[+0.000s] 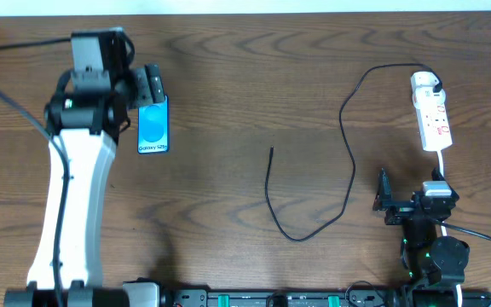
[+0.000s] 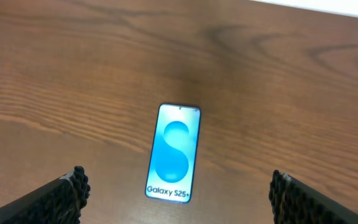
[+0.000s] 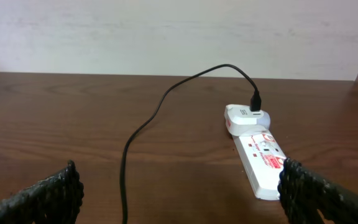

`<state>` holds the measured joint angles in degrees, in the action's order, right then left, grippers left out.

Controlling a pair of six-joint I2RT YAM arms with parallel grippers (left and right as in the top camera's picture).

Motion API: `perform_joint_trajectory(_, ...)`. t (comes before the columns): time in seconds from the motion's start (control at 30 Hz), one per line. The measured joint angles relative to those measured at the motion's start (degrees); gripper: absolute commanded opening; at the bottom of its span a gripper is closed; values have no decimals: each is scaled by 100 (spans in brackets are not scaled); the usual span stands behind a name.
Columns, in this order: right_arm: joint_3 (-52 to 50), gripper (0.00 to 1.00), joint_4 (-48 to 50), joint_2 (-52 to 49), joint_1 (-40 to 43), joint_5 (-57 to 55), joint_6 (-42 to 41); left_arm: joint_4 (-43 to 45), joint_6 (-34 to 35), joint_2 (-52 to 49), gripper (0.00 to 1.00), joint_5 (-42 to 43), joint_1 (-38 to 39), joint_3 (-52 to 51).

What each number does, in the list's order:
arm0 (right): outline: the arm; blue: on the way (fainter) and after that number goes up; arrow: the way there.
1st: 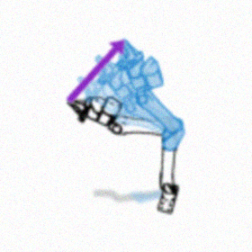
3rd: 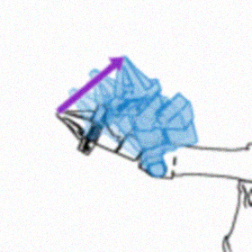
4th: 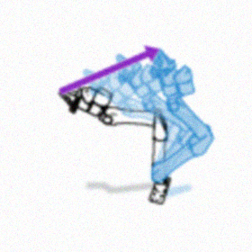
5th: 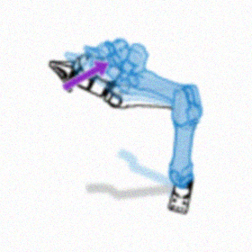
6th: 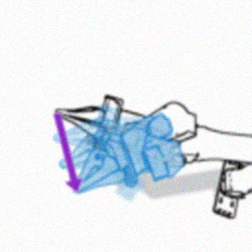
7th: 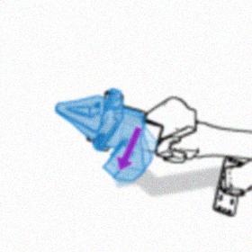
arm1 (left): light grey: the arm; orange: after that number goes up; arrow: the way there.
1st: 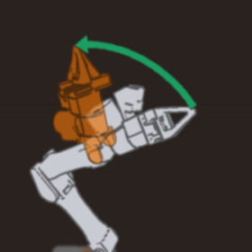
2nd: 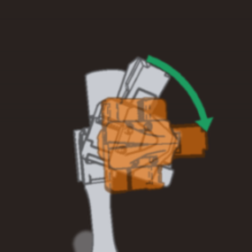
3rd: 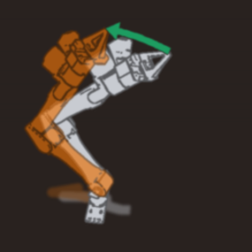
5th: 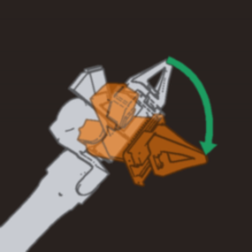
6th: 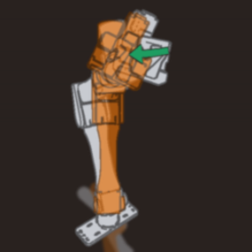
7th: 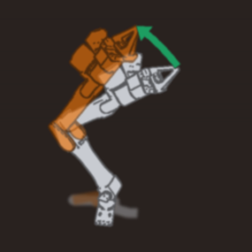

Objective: Plug charger to phone and switch on socket
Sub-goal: 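Reach the left gripper forward over the blue Galaxy S25+ phone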

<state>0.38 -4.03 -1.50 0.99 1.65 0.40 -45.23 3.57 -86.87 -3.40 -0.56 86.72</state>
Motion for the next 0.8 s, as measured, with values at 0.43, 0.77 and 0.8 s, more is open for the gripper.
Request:
perform_joint_trajectory(0.43,0,99,0,0,0,2,0,-960,-81,-1388,94,249,-616,761)
perform_joint_trajectory(0.77,0,99,0,0,0,2,0,-1060,-66,-1528,39,380,-682,761)
perform_joint_trajectory(0.8,0,99,0,0,0,2,0,-1064,-87,-1528,26,396,-682,761)
